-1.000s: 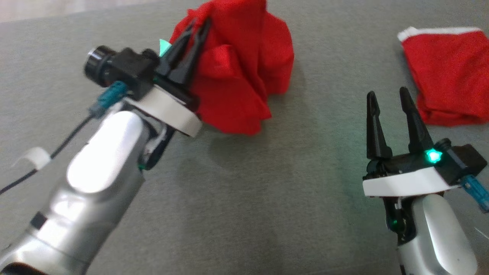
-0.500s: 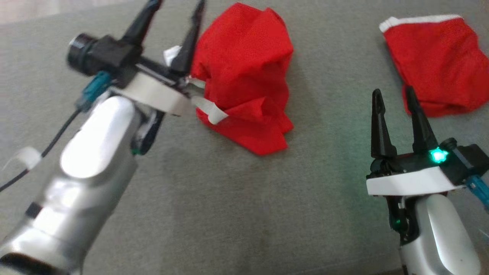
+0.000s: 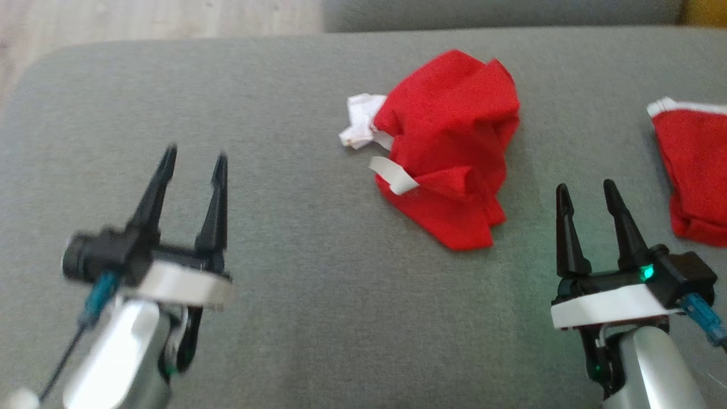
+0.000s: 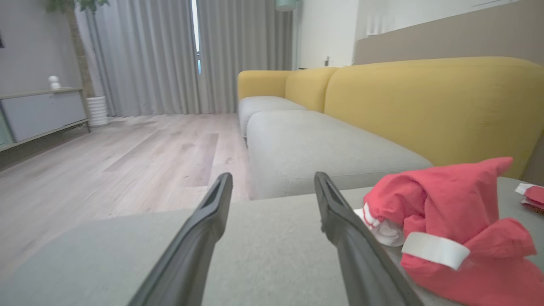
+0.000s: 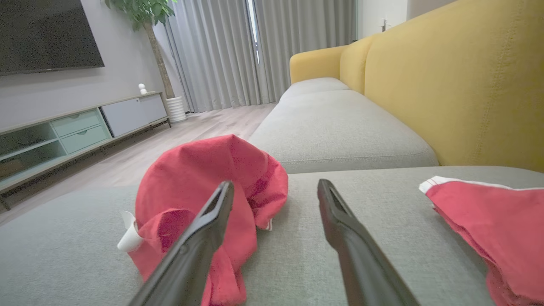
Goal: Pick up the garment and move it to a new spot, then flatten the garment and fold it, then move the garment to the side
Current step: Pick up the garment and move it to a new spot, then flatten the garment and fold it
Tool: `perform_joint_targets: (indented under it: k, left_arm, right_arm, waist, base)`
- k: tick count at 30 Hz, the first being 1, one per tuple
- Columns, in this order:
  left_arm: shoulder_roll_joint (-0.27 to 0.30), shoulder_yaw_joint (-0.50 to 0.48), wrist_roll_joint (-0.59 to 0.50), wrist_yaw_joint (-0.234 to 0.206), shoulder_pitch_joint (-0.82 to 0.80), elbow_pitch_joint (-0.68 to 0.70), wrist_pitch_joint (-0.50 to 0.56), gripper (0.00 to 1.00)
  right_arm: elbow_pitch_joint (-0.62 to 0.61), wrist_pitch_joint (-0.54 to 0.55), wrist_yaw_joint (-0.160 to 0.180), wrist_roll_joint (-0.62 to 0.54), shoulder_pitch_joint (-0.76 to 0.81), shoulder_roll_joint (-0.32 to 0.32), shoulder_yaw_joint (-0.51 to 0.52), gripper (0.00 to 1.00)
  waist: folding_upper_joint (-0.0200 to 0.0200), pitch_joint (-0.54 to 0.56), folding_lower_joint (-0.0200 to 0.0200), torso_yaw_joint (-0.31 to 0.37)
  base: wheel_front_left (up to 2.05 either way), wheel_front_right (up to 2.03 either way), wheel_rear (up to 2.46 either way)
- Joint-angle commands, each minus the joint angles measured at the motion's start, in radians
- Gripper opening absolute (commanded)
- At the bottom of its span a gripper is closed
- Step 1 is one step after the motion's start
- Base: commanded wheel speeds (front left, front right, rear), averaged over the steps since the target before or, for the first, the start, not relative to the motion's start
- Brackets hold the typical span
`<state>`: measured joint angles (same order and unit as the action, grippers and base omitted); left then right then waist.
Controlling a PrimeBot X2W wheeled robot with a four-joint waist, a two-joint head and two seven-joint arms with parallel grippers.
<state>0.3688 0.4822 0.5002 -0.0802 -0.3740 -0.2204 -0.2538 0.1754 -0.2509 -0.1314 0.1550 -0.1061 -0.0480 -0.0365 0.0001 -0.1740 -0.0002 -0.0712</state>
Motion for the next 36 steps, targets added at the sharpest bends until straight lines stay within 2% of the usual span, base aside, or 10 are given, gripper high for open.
perform_joint_targets:
  k: [1,5,8,16,25,26,27,32,36]
  left_arm:
    - [0.021,-0.060,-0.010,-0.013,0.006,0.049,-0.008,1.00]
    - [-0.031,-0.103,-0.037,-0.030,0.131,0.105,-0.008,1.00]
    - [-0.076,-0.137,-0.057,-0.025,0.171,0.128,-0.008,1.00]
    - [-0.147,-0.171,-0.130,0.040,0.155,0.118,-0.008,1.00]
    - [-0.228,-0.207,-0.176,0.106,0.148,0.068,-0.008,1.00]
    - [-0.234,-0.212,-0.181,0.113,0.147,0.062,-0.008,1.00]
    - [-0.240,-0.217,-0.186,0.119,0.147,0.057,-0.008,1.00]
    - [-0.257,-0.244,-0.204,0.137,0.148,0.040,-0.008,1.00]
    - [-0.271,-0.275,-0.225,0.143,0.155,0.039,-0.008,1.00]
  right_arm:
    - [-0.024,-0.011,0.001,-0.007,-0.009,-0.002,-0.027,1.00]
    - [-0.009,-0.011,0.001,-0.003,0.006,-0.002,-0.031,1.00]
    - [-0.002,-0.011,0.001,-0.004,0.003,-0.002,-0.037,1.00]
    - [0.066,0.042,0.001,-0.042,-0.060,-0.002,-0.135,1.00]
    - [0.228,0.104,0.001,-0.055,-0.182,-0.002,-0.184,1.00]
    - [0.248,0.111,0.001,-0.053,-0.195,-0.002,-0.189,0.70]
    - [0.264,0.114,0.001,-0.051,-0.209,-0.002,-0.197,0.00]
    - [0.283,0.089,0.001,-0.028,-0.259,-0.002,-0.231,0.00]
    - [0.241,0.049,0.001,-0.005,-0.326,-0.002,-0.262,0.00]
  waist:
    - [-0.0001,0.037,0.0002,-0.038]
    - [-0.0001,0.046,0.0002,-0.052]
    - [-0.0001,0.038,0.0002,-0.066]
    - [-0.0001,-0.002,0.0002,-0.116]
    - [-0.0001,-0.032,0.0002,-0.179]
    - [-0.0001,-0.033,0.0002,-0.184]
    - [-0.0001,-0.032,0.0002,-0.189]
    - [-0.0001,-0.019,0.0002,-0.197]
    - [-0.0001,0.007,0.0002,-0.197]
  base:
    - [0.00,0.00,0.00]
    - [0.00,0.00,0.00]
    - [0.00,0.00,0.00]
    - [0.00,0.00,0.00]
    - [0.00,0.00,0.00]
    - [0.00,0.00,0.00]
    - [0.00,0.00,0.00]
    - [0.00,0.00,0.00]
    - [0.00,0.00,0.00]
